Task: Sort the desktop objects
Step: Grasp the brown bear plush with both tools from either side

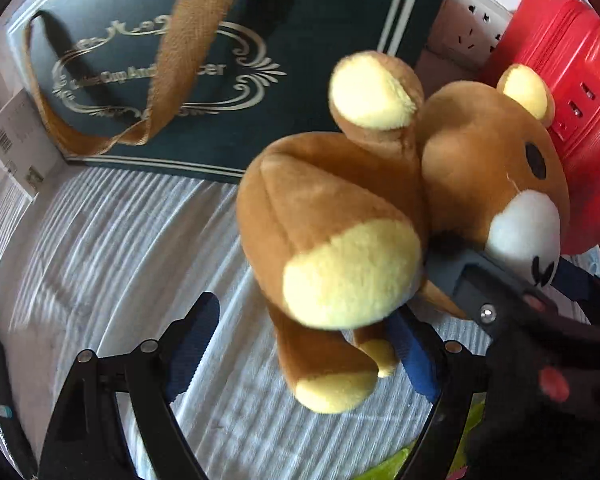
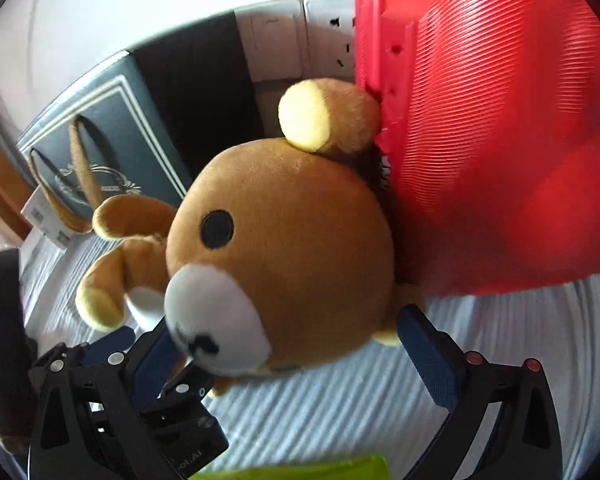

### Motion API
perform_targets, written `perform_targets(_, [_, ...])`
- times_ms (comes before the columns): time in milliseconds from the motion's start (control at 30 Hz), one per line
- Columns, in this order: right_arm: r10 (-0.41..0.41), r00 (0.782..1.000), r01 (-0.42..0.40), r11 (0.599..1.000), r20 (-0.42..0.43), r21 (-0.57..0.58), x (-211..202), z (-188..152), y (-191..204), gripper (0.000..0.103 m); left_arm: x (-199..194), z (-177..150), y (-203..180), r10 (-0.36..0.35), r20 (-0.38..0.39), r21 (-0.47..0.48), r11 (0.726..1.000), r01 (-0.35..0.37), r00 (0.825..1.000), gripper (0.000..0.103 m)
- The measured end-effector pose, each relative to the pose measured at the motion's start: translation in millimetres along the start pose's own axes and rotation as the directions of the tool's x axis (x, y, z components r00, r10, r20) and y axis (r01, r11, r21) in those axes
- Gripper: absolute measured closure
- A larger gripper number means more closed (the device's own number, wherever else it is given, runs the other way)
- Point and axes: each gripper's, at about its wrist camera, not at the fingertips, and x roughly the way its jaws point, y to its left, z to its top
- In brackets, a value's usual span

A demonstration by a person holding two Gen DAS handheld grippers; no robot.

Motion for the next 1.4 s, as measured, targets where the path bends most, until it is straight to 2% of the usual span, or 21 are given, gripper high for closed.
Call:
perform_targets(33, [0.005, 1.000, -0.005, 1.000, -0.002, 0.007, 3, 1, -1, 0.000, 1, 1, -2, -0.009, 0.003, 0.017, 1.000, 0.009, 1.000, 0.019])
perform_targets(100, [0.018, 1.000, -0.018, 1.000, -0.010, 0.016, 6, 1, -3, 0.000, 1, 2, -6, -0.057, 0.004, 0.046, 0.997, 0.057, 0.998, 0.033])
perform_targets(167, [0.043, 0.998, -0.042, 0.998, -0.042, 0.042, 6, 1, -8, 0.001, -3, 0, -10, -0.049, 0.001, 0.061, 0.997, 0.049, 0.999, 0.041])
perform_targets(233, [0.063, 0.996, -0.060, 0.997, -0.069, 0.051, 2, -1, -10, 0.013, -10, -3, -11, -0.046, 0.003, 0.076, 0.996, 0.046, 0.999, 0.043])
perform_targets(333, [0.068, 0.995, -0.066, 0.997, -0.078, 0.033, -13, -7, -11, 0.018, -27, -11, -9, -0.061, 0.006, 0.068, 0.996, 0.060, 0.998, 0.043])
perform_targets(467, [0.079, 0.995, -0.079, 0.997, -0.059, -0.003, -43, -21, -7, 0.028, -68, -25, -7, -0.041, 0.067, 0.097, 0.995, 0.034, 0.997, 0.045])
perform_targets(500, [0.095, 0.994, -0.096, 0.995, -0.058, -0.019, -52, -26, -6, 0.033, -80, -28, -6, -0.035, 0.087, 0.102, 0.994, 0.026, 0.996, 0.045])
perform_targets(533, [0.103, 0.993, -0.105, 0.994, -0.056, -0.031, -61, -30, -5, 0.044, -91, -32, -5, -0.036, 0.101, 0.105, 0.994, 0.025, 0.994, 0.049])
perform_targets(567, [0.107, 0.993, -0.109, 0.993, -0.051, -0.040, -71, -36, -5, 0.053, -100, -36, -6, -0.049, 0.103, 0.116, 0.993, 0.037, 0.994, 0.058])
perform_targets(600, [0.131, 0.990, -0.133, 0.990, -0.049, -0.049, -78, -41, -4, 0.082, -109, -43, -8, -0.061, 0.089, 0.129, 0.990, 0.049, 0.994, 0.060])
perform_targets(633, [0.165, 0.984, -0.168, 0.985, -0.065, -0.044, -87, -47, -3, 0.095, -115, -49, -10, -0.065, 0.077, 0.137, 0.989, 0.054, 0.995, 0.060])
perform_targets(667, [0.167, 0.983, -0.170, 0.985, -0.078, -0.037, -92, -52, -3, 0.098, -121, -59, -15, -0.060, 0.069, 0.145, 0.988, 0.050, 0.996, 0.060])
perform_targets(767, [0.171, 0.983, -0.172, 0.985, -0.067, -0.008, -108, -61, -10, 0.091, -124, -61, -4, 0.010, 0.049, 0.135, 0.991, -0.017, 0.999, 0.058])
perform_targets(800, [0.163, 0.985, -0.163, 0.987, -0.058, -0.004, -110, -65, -8, 0.073, -126, -62, -5, 0.010, 0.039, 0.124, 0.992, -0.015, 0.999, 0.055])
perform_targets(833, [0.159, 0.986, -0.159, 0.987, -0.051, 0.010, -110, -60, -12, 0.038, -125, -62, -2, 0.006, 0.036, 0.113, 0.994, -0.010, 0.999, 0.048])
perform_targets(900, [0.161, 0.986, -0.160, 0.987, -0.053, 0.021, -111, -62, -17, 0.000, -124, -60, 1, 0.018, 0.045, 0.099, 0.995, -0.022, 0.999, 0.040])
perform_targets(1033, [0.161, 0.985, -0.162, 0.987, -0.061, -0.017, -99, -55, -9, 0.000, -117, -52, 6, -0.003, 0.041, 0.080, 0.997, 0.000, 0.999, 0.024])
perform_targets(1200, [0.164, 0.981, -0.166, 0.986, -0.099, -0.019, -61, -44, -8, 0.000, -66, -43, 7, -0.009, -0.061, 0.082, 0.997, 0.014, 0.998, 0.024])
perform_targets(1267, [0.151, 0.981, -0.155, 0.988, -0.122, -0.021, -39, -40, -8, 0.000, -50, -39, 10, -0.038, -0.080, 0.063, 0.997, 0.043, 0.996, 0.016])
perform_targets(1300, [0.147, 0.978, -0.151, 0.988, -0.147, -0.019, -25, -38, -9, 0.000, -45, -37, 11, -0.046, -0.081, 0.052, 0.997, 0.051, 0.996, 0.016])
perform_targets(1400, [0.251, 0.954, -0.250, 0.968, -0.166, 0.026, 3, -35, -15, 0.000, -36, -32, 12, -0.027, -0.062, 0.060, 0.998, 0.031, 0.998, 0.016])
